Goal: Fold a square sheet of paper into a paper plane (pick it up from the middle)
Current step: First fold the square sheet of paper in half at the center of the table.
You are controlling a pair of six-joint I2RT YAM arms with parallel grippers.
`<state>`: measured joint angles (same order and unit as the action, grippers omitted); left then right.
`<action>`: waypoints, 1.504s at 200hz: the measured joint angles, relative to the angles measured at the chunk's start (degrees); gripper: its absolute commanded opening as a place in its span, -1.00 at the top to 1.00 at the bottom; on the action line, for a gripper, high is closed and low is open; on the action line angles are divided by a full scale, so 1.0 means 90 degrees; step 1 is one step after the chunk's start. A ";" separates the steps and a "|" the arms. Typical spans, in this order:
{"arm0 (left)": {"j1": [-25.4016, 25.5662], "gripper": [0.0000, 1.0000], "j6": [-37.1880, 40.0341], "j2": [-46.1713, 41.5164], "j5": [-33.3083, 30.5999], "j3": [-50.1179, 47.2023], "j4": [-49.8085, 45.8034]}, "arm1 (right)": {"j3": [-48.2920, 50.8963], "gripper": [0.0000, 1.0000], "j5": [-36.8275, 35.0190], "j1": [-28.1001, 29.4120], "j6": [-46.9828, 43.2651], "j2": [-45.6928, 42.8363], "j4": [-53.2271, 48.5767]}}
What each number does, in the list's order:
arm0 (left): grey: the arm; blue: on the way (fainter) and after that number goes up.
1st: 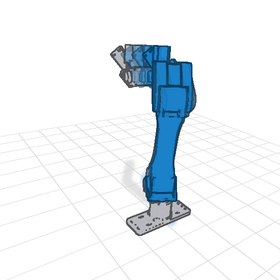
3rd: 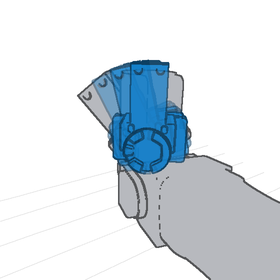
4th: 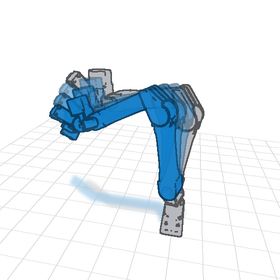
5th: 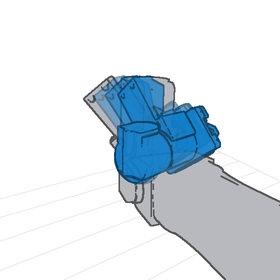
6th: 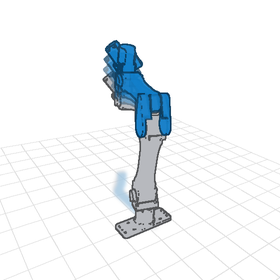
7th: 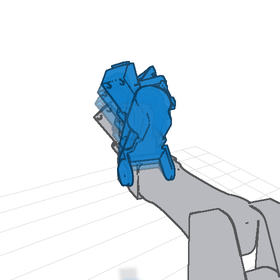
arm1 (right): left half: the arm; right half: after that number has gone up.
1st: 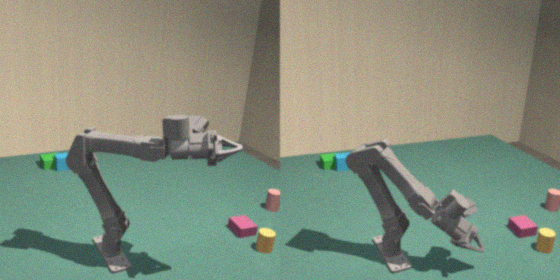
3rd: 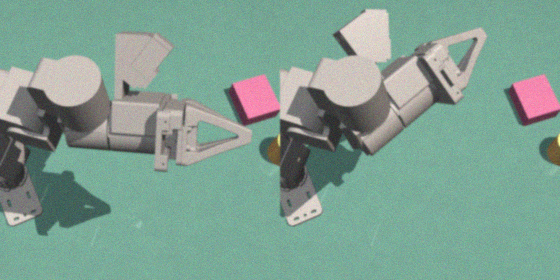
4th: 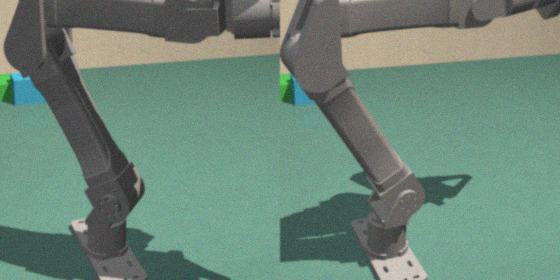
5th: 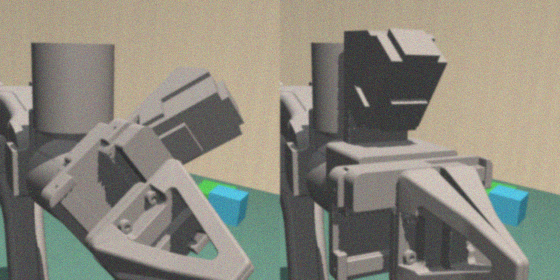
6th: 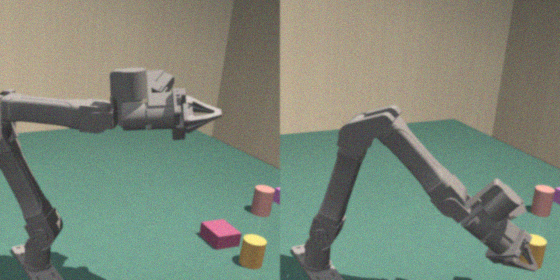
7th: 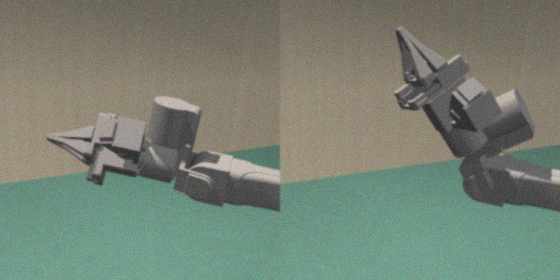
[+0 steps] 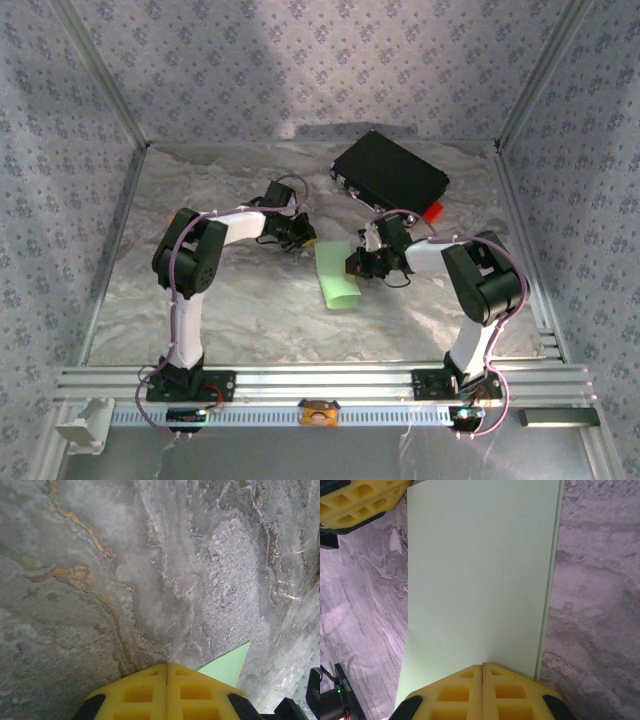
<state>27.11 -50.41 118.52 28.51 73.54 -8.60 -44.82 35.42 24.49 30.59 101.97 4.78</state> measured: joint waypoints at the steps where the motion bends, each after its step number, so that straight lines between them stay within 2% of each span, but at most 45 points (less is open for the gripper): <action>1: 0.0000 0.91 -0.0005 0.0000 0.0000 0.0002 0.0000 | 0.0000 1.00 0.0000 0.0000 0.0000 0.0000 0.0000; 31: 0.0015 0.86 0.0024 -0.0022 -0.0041 0.0005 -0.0039 | 0.0007 1.00 -0.0002 0.0000 0.0005 -0.0007 0.0015; 62: 0.0032 0.84 0.0124 -0.0350 -0.0381 -0.0073 -0.0209 | 0.0049 1.00 -0.0024 0.0002 0.0027 -0.0041 0.0024; 88: 0.0143 0.91 0.0284 -0.0772 -0.0408 -0.0131 -0.0355 | 0.0049 1.00 -0.0029 0.0002 0.0053 -0.0041 0.0022; 154: 0.0945 0.92 0.0262 -0.0852 0.0233 -0.0690 -0.0163 | 0.0090 1.00 -0.0073 0.0002 0.0056 -0.0083 0.0024; 257: 0.0724 0.88 0.0454 -0.0755 0.0454 -0.1285 0.0313 | 0.0090 1.00 -0.0073 0.0002 0.0080 -0.0083 0.0027; 301: 0.0721 0.85 0.0423 -0.1100 0.0102 -0.1314 0.0102 | 0.0090 1.00 -0.0087 0.0002 0.0124 -0.0095 0.0022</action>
<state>33.61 -46.61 108.62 29.43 61.71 -7.68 -44.01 34.63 24.51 31.70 101.12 4.97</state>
